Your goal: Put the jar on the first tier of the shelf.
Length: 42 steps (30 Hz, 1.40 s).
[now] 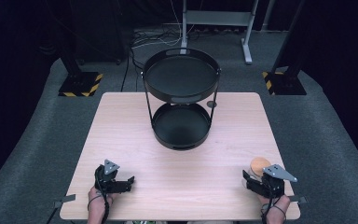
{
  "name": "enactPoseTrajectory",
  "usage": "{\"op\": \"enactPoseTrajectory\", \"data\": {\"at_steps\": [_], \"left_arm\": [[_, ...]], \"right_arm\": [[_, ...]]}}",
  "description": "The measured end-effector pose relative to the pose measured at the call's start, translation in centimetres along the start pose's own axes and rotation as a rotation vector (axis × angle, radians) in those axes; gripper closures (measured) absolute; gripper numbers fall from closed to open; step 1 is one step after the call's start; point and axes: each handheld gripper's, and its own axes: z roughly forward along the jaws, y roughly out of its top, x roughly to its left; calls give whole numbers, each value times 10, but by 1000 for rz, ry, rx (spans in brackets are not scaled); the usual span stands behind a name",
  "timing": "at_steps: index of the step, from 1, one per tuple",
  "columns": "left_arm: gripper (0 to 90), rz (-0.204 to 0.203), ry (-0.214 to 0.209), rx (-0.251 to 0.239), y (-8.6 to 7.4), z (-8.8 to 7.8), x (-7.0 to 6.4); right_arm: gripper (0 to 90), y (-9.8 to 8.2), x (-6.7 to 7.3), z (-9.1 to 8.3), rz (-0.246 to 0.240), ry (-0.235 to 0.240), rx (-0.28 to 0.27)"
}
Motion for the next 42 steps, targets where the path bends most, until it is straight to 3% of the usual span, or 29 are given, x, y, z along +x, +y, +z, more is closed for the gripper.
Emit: {"op": "enactPoseTrajectory", "data": {"at_steps": [22, 42], "left_arm": [[32, -1, 0, -1, 0, 0, 0], [32, 1, 0, 0, 0, 0, 0]], "right_arm": [[255, 17, 10, -3, -11, 35, -21], [255, 43, 27, 11, -85, 73, -27]]}}
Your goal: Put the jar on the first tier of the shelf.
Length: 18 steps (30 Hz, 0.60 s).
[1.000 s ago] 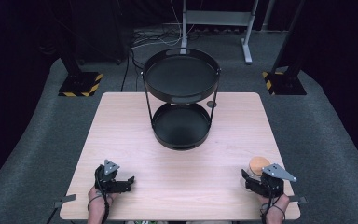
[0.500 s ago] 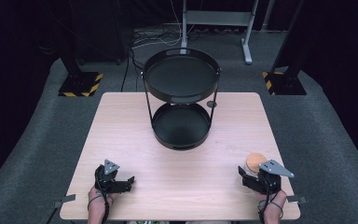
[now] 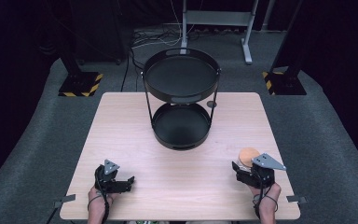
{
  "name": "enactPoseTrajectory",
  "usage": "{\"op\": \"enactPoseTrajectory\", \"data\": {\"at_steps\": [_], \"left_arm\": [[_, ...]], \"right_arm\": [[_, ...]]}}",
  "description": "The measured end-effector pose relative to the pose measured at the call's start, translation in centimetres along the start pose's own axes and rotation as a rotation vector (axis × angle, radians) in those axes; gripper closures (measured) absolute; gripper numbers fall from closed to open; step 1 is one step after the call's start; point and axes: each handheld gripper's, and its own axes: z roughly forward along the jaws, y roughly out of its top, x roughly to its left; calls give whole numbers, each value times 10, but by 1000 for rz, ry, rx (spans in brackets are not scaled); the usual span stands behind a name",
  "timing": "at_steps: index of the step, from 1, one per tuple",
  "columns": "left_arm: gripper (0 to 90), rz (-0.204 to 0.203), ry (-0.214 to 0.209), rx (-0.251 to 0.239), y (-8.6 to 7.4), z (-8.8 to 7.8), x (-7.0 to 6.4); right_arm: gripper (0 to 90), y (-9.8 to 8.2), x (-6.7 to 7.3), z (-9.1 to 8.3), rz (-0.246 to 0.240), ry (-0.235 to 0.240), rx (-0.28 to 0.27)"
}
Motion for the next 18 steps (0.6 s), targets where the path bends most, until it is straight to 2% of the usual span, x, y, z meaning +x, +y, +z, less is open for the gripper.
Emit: {"op": "enactPoseTrajectory", "data": {"at_steps": [18], "left_arm": [[32, -1, 0, 0, 0, 0, 0]], "right_arm": [[255, 19, 12, 9, -47, 26, -2]]}}
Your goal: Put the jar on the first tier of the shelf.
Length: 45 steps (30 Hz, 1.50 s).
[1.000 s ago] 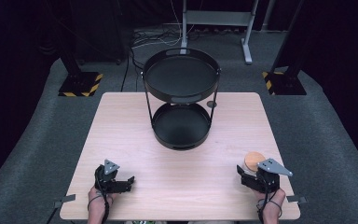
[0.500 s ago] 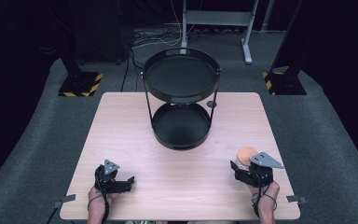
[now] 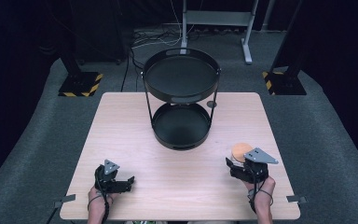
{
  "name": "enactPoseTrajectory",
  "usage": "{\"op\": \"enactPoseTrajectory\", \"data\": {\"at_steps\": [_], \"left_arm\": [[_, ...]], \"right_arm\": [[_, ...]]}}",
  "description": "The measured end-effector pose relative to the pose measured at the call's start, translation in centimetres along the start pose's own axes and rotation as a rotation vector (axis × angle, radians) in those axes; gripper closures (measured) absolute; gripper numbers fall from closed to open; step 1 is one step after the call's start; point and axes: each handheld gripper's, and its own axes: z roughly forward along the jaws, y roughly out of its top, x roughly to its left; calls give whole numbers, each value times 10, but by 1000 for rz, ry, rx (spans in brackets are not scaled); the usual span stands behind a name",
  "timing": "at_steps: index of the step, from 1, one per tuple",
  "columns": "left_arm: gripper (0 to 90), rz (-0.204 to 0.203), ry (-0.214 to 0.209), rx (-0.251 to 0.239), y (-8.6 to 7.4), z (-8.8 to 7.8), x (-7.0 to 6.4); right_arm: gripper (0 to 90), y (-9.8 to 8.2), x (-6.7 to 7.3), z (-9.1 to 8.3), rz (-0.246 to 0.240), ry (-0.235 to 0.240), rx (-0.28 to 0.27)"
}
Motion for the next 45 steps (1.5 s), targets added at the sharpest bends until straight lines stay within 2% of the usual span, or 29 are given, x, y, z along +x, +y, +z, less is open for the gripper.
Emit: {"op": "enactPoseTrajectory", "data": {"at_steps": [45], "left_arm": [[32, 0, 0, 0, 0, 0, 0]], "right_arm": [[255, 35, 6, 29, -26, 55, -31]]}}
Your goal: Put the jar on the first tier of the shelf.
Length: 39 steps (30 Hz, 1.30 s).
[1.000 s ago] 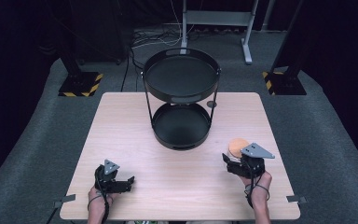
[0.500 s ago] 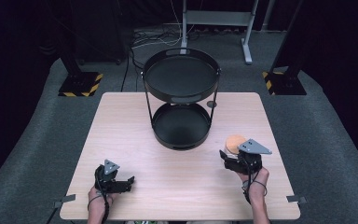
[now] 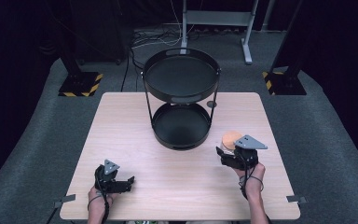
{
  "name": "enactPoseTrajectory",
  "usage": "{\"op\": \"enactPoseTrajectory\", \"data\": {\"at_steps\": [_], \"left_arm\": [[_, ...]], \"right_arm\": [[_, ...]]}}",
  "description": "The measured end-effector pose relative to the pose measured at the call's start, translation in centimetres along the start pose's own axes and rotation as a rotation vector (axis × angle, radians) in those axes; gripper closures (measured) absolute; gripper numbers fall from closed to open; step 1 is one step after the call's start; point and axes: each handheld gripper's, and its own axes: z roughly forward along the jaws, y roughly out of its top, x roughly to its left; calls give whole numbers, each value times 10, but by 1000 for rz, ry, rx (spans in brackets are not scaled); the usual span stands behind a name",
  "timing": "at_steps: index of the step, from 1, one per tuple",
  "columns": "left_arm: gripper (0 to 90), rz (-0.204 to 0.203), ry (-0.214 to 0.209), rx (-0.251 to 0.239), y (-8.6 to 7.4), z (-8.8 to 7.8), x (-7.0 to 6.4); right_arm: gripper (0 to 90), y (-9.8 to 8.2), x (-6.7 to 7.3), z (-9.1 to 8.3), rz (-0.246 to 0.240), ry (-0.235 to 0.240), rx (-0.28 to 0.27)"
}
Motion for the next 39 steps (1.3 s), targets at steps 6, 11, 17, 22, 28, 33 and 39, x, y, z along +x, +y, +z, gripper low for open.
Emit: {"op": "enactPoseTrajectory", "data": {"at_steps": [6, 11, 17, 22, 28, 33, 39], "left_arm": [[32, 0, 0, 0, 0, 0, 0], [32, 0, 0, 0, 0, 0, 0], [31, 1, 0, 0, 0, 0, 0], [32, 1, 0, 0, 0, 0, 0], [31, 0, 0, 0, 0, 0, 0], [32, 1, 0, 0, 0, 0, 0], [32, 1, 0, 0, 0, 0, 0]], "right_arm": [[255, 3, 0, 6, 2, 9, 2], [256, 6, 1, 11, -2, 15, 2], [256, 9, 1, 17, 2, 22, 5], [255, 10, 1, 21, -1, 26, 7], [256, 13, 1, 25, 2, 30, 7], [255, 14, 1, 29, 3, 33, 9], [256, 17, 2, 34, 0, 38, 12]]}}
